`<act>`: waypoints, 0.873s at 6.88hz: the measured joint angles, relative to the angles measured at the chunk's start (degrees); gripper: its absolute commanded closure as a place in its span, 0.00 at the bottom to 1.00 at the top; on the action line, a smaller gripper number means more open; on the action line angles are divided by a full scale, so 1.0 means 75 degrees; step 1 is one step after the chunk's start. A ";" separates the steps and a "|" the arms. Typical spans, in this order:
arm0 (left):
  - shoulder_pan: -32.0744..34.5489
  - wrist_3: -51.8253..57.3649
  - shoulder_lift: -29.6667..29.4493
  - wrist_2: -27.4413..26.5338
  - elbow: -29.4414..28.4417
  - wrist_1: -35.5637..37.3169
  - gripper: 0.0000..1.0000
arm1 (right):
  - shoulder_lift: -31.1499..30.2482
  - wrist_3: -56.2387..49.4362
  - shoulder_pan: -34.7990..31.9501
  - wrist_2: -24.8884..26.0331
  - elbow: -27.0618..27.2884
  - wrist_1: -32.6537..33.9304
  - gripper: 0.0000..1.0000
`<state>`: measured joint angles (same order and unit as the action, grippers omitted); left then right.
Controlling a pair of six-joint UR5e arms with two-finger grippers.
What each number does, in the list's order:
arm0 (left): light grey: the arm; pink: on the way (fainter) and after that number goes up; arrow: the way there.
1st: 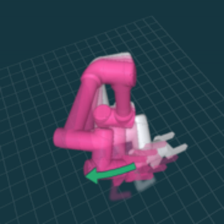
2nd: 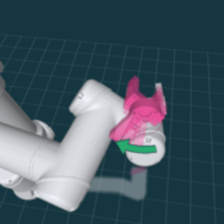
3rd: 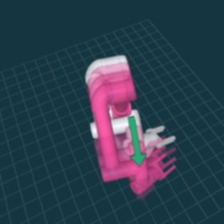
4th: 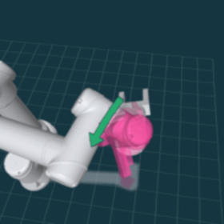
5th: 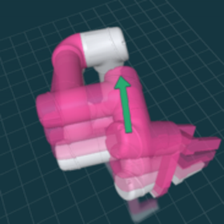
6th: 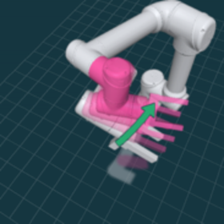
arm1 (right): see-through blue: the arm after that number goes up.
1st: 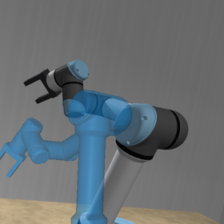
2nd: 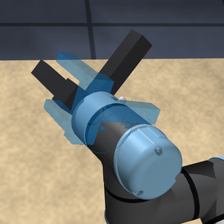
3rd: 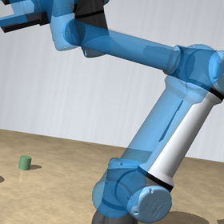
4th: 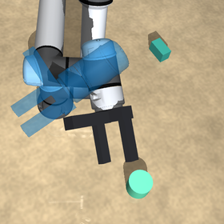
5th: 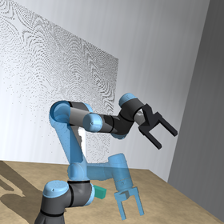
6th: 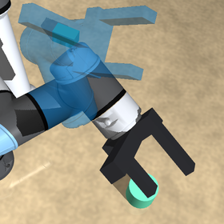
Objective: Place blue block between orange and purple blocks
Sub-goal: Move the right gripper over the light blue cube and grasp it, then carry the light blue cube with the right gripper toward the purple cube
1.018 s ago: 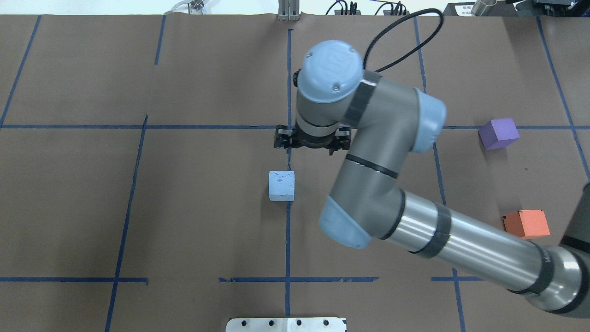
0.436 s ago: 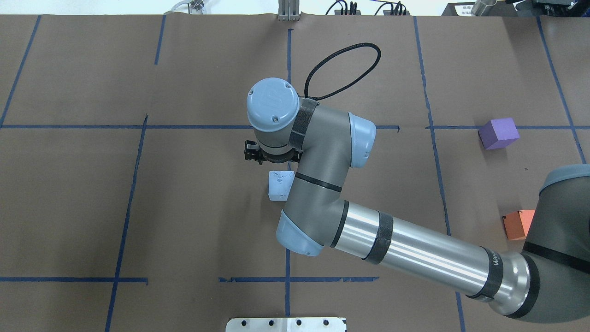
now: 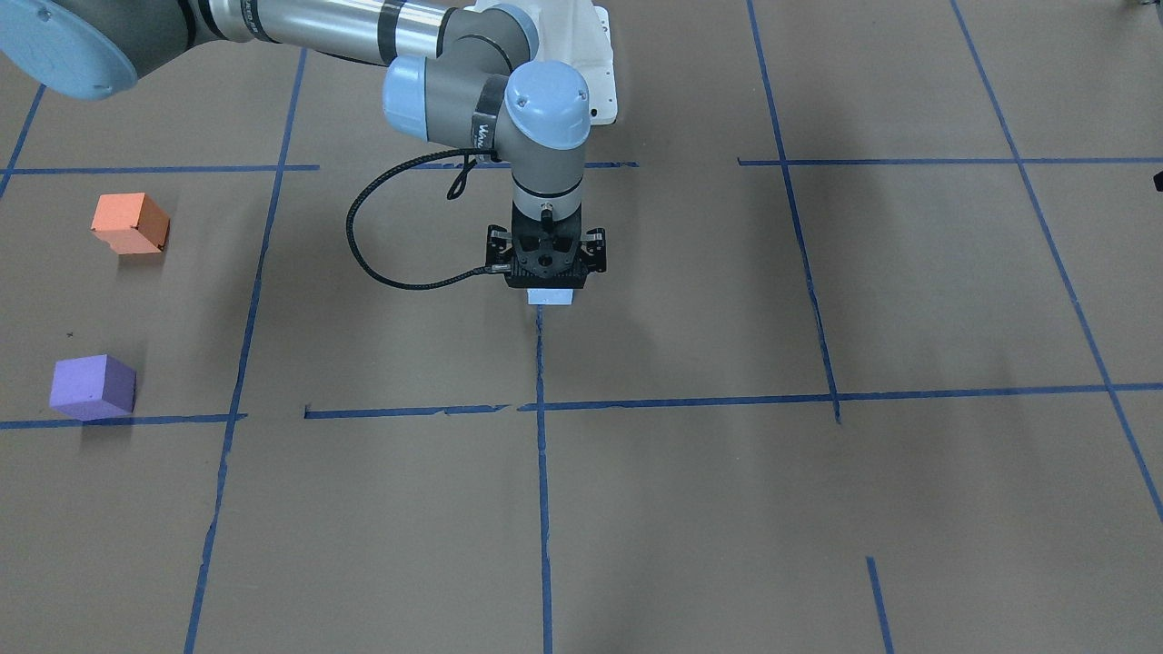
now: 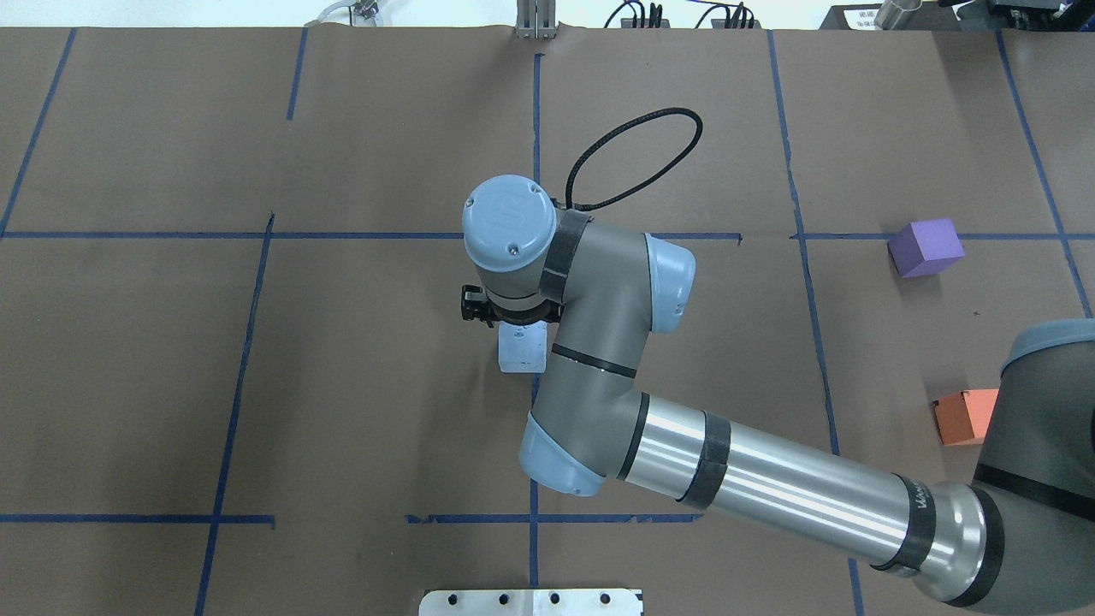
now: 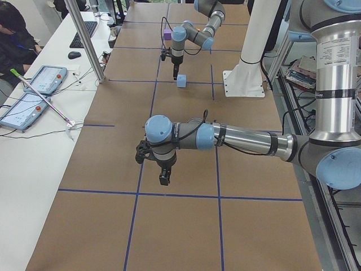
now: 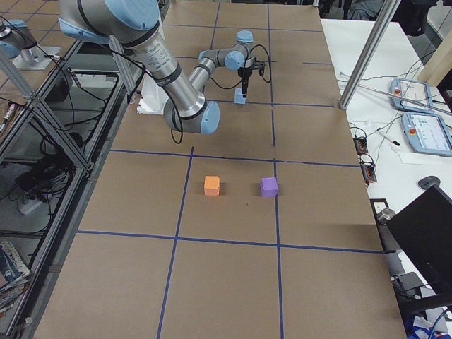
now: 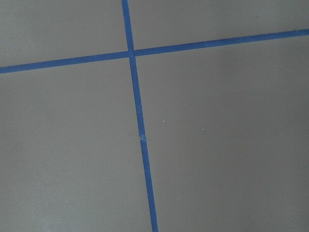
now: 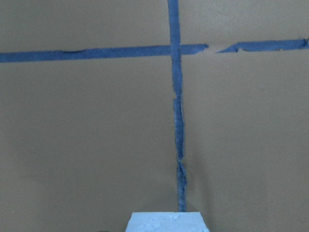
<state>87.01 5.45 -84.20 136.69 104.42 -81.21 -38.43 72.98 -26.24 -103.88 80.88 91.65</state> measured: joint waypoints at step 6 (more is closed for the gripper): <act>0.0000 0.0008 0.0021 0.0009 0.0009 0.0000 0.00 | -0.0145 -0.0130 0.0161 -0.0051 0.0019 -0.0010 0.52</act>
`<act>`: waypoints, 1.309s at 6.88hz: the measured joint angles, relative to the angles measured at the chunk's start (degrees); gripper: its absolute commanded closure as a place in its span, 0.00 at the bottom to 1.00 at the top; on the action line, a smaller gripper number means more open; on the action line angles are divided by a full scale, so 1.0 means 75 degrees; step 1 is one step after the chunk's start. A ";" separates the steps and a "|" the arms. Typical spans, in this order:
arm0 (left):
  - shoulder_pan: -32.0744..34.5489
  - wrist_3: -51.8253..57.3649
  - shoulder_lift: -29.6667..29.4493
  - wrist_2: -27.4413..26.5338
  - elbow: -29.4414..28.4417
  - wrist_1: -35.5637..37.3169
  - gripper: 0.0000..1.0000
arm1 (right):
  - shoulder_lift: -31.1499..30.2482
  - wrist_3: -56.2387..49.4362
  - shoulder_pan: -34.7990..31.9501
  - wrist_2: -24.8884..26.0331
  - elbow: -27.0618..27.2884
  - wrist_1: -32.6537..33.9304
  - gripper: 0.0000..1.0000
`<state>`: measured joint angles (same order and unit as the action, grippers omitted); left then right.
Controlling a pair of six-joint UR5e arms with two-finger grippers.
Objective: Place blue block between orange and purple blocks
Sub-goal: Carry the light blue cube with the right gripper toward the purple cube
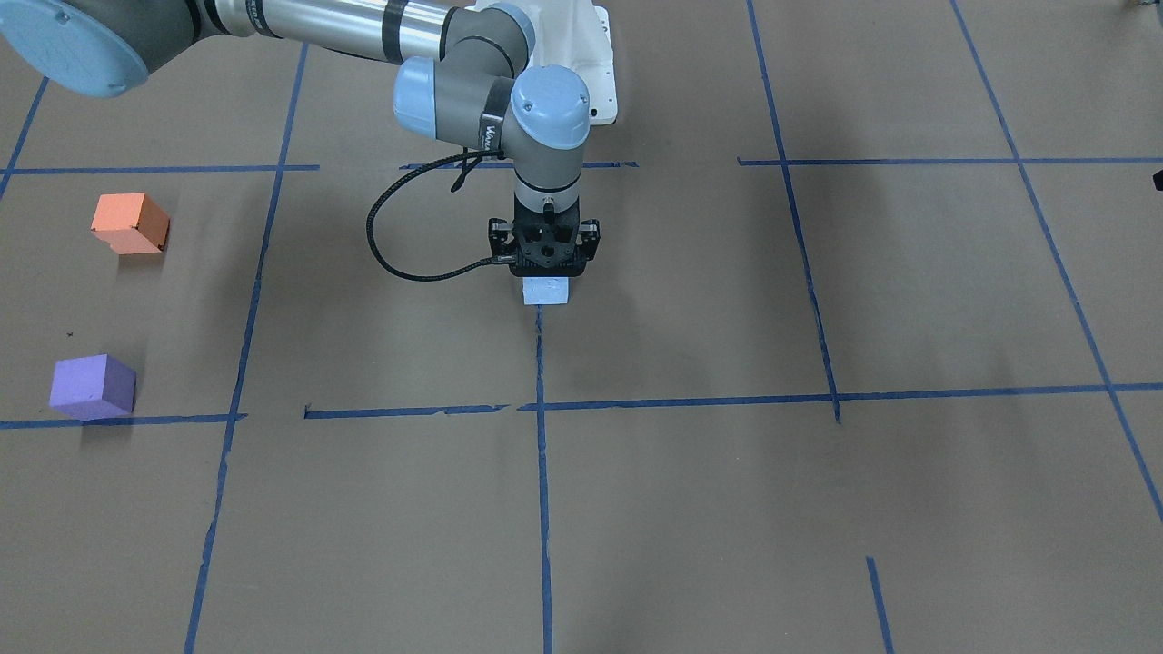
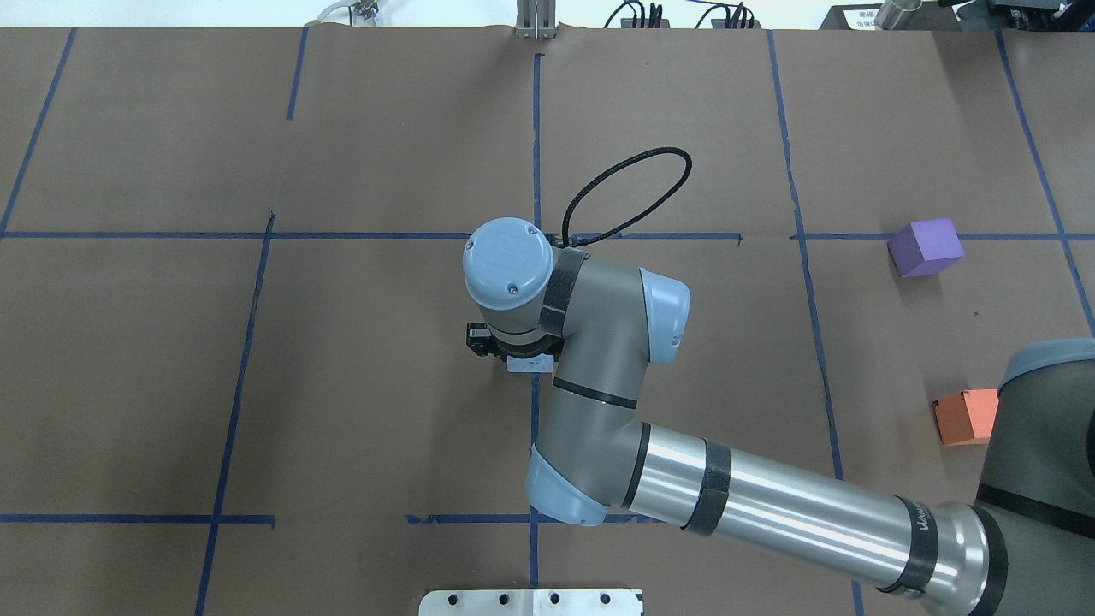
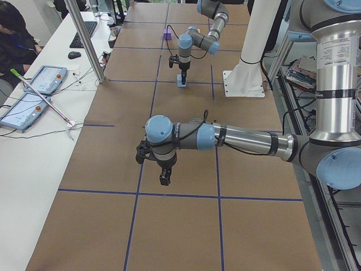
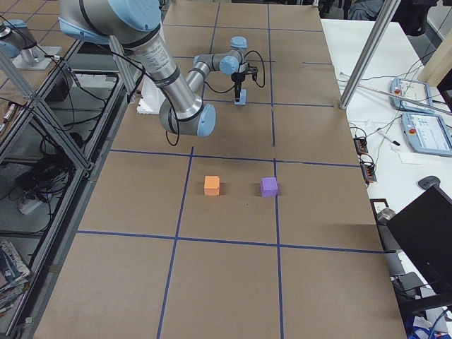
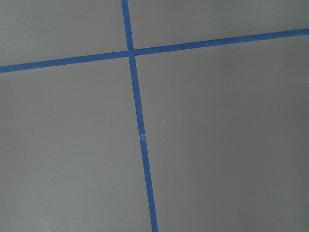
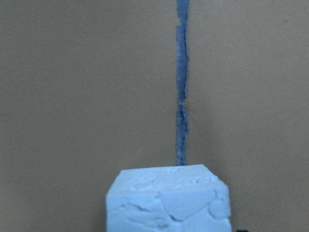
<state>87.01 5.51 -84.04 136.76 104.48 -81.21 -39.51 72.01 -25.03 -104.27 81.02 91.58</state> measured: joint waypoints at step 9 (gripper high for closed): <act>-0.0008 0.0000 -0.0010 0.0000 -0.0065 0.0000 0.00 | -0.5166 -0.4023 -0.3030 -0.1506 0.4088 0.0620 0.49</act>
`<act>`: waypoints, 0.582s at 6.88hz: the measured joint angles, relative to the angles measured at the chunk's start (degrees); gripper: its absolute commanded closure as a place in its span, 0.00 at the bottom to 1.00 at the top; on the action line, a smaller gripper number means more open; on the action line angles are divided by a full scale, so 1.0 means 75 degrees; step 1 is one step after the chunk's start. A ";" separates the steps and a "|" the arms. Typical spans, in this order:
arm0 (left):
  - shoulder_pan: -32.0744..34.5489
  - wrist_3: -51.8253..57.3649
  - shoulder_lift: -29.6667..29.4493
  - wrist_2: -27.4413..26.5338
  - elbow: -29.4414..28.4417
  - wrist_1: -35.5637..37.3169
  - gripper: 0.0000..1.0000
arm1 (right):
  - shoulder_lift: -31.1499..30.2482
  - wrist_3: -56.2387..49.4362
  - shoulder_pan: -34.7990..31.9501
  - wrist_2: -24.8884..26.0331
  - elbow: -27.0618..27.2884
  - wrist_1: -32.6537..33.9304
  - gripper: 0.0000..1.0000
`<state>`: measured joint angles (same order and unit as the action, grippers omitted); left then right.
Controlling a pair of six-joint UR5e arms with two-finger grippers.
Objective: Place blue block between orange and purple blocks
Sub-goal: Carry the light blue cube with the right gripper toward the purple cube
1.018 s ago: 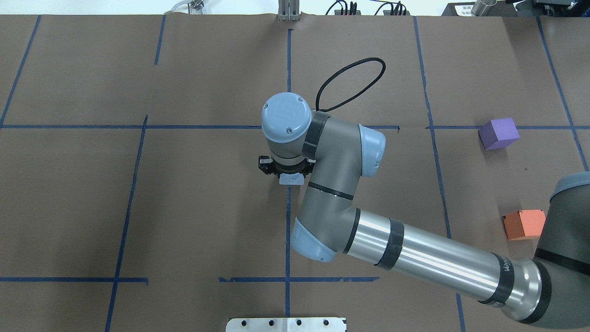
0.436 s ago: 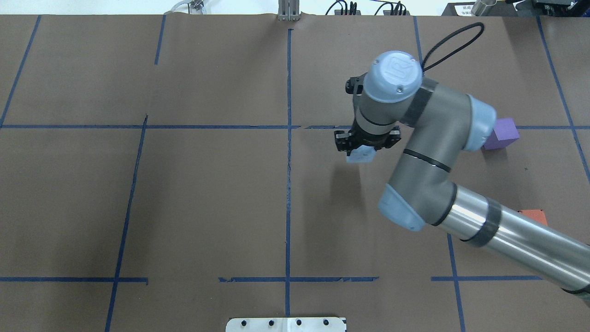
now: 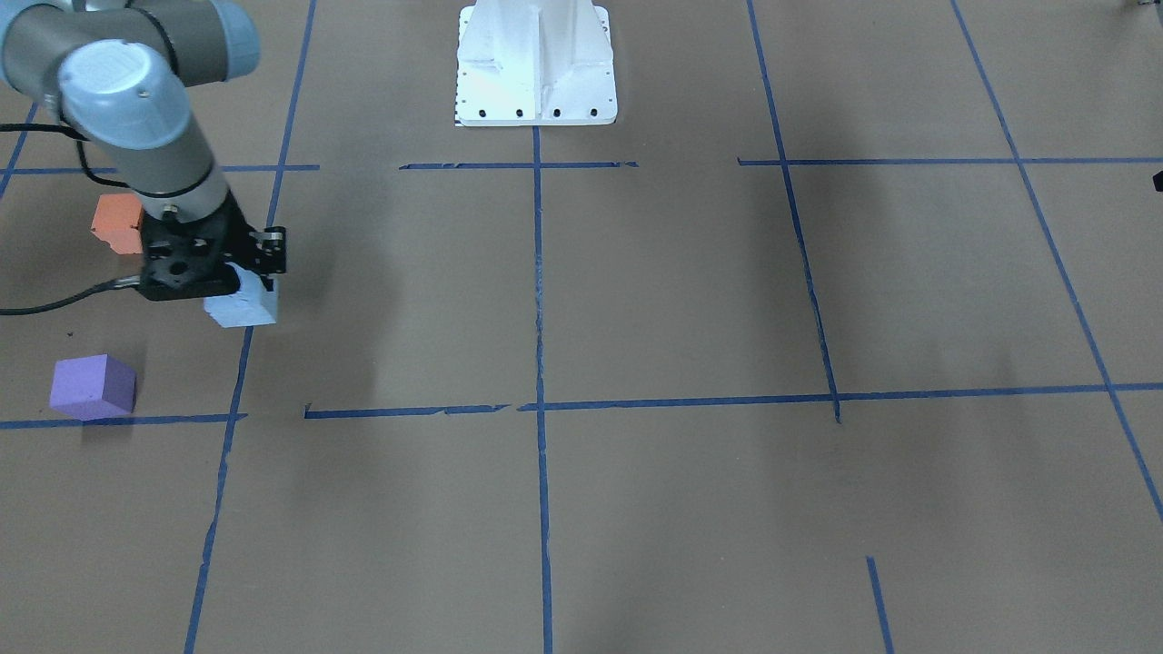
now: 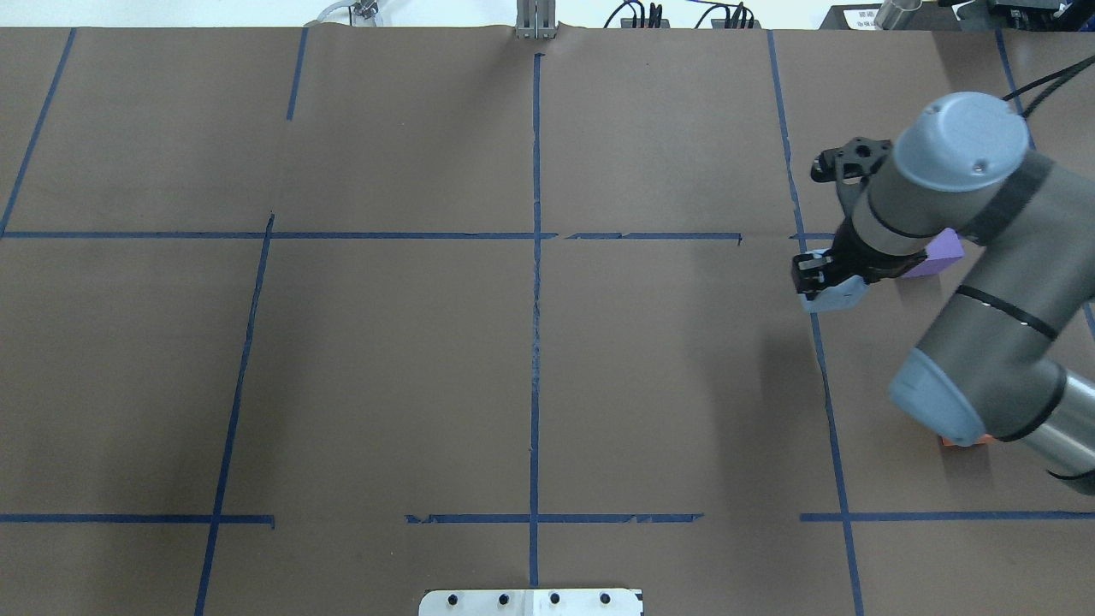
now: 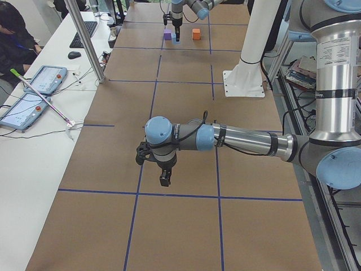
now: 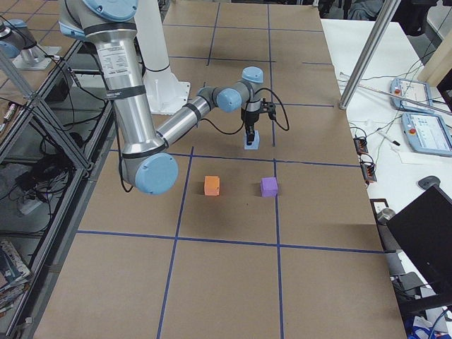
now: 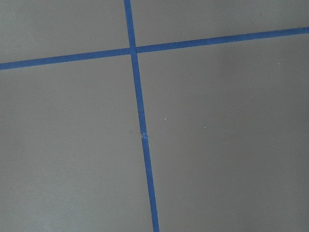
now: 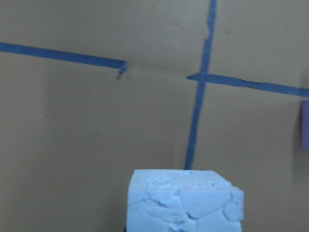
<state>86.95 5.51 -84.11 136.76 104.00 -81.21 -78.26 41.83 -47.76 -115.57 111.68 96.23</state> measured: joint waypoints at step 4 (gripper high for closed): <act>-0.0003 -0.0008 0.0000 0.0000 0.0000 0.0000 0.00 | -0.1919 -0.0571 -0.0665 -0.0513 0.0229 -0.1539 0.49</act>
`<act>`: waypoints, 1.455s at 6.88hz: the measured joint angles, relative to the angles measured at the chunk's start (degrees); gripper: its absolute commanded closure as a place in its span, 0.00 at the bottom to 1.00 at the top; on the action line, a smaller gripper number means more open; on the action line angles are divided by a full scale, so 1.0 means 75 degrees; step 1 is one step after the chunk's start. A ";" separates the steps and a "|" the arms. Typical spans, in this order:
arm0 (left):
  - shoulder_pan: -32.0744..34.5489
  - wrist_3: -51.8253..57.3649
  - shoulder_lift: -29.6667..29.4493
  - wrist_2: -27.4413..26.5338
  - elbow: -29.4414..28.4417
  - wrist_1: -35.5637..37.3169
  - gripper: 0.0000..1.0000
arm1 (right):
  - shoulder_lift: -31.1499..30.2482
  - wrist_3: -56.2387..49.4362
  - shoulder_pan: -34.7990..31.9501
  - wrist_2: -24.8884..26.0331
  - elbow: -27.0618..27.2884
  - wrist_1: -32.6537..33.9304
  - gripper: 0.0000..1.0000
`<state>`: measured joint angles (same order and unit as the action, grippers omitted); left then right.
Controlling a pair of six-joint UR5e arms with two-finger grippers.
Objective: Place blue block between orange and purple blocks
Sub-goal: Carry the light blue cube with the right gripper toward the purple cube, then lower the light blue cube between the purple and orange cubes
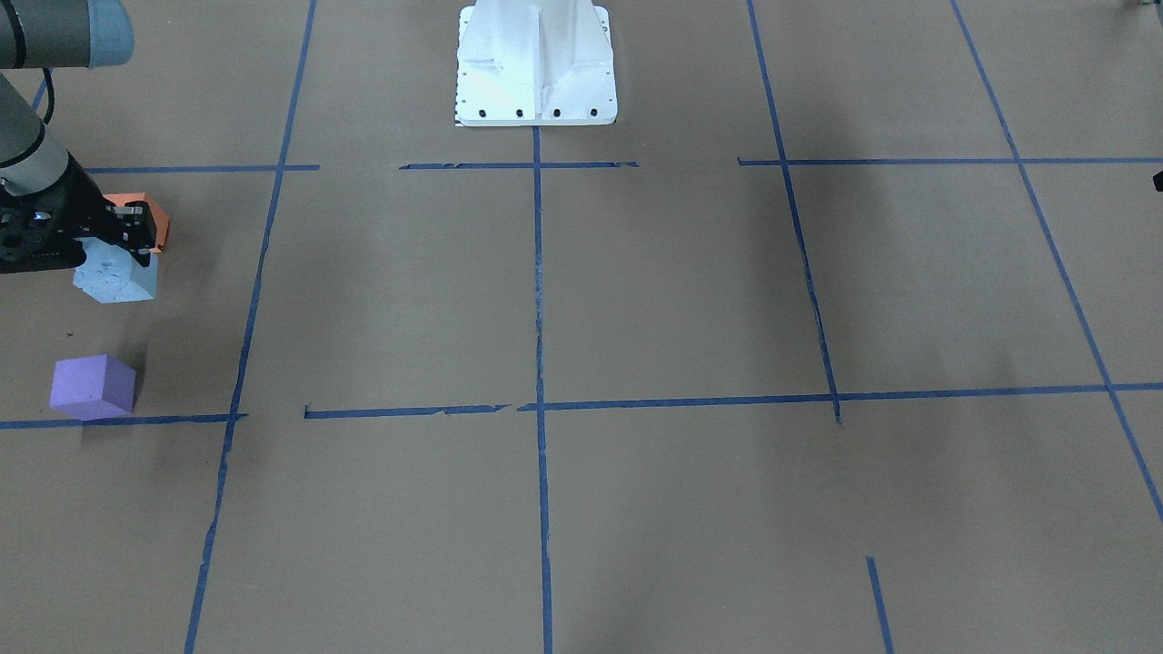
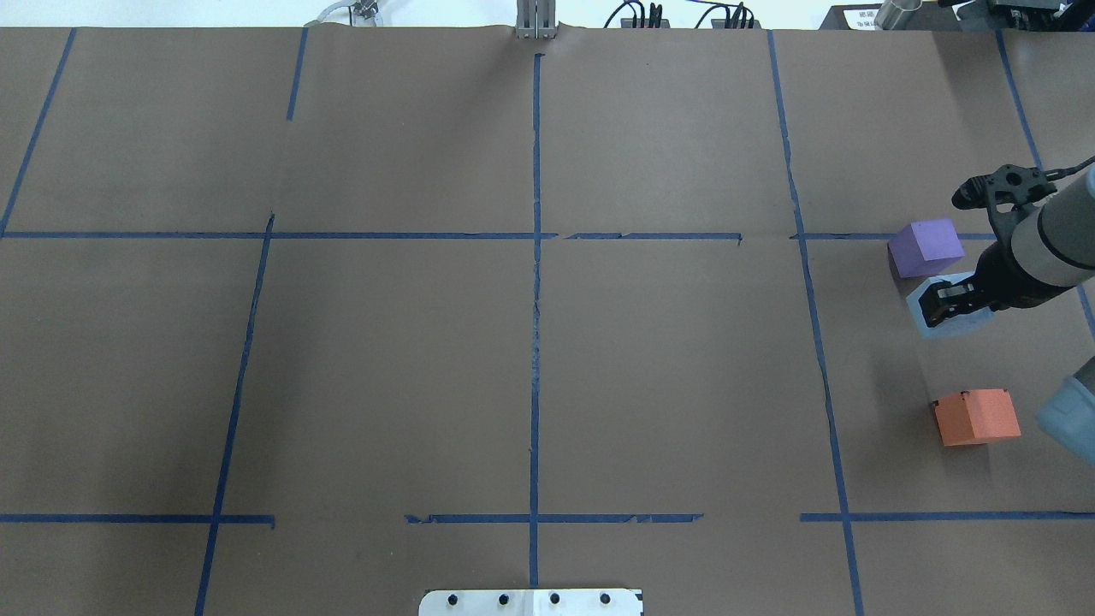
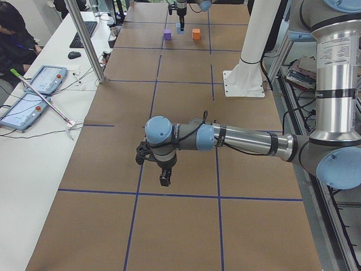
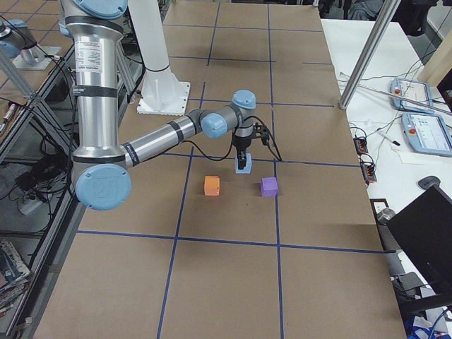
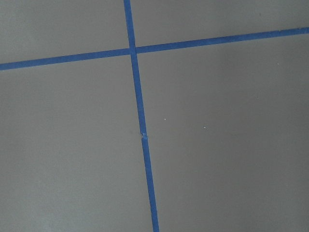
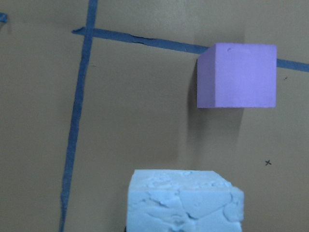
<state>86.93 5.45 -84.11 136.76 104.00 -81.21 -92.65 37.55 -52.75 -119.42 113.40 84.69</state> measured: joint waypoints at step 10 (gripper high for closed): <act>0.0000 0.0000 0.0000 0.0000 0.0056 0.0000 0.00 | -0.0345 0.1098 0.0271 -0.0081 -0.1677 -0.2584 0.00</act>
<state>86.92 5.45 -84.11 136.76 104.42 -81.21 -95.24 45.79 -50.72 -120.02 100.82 65.31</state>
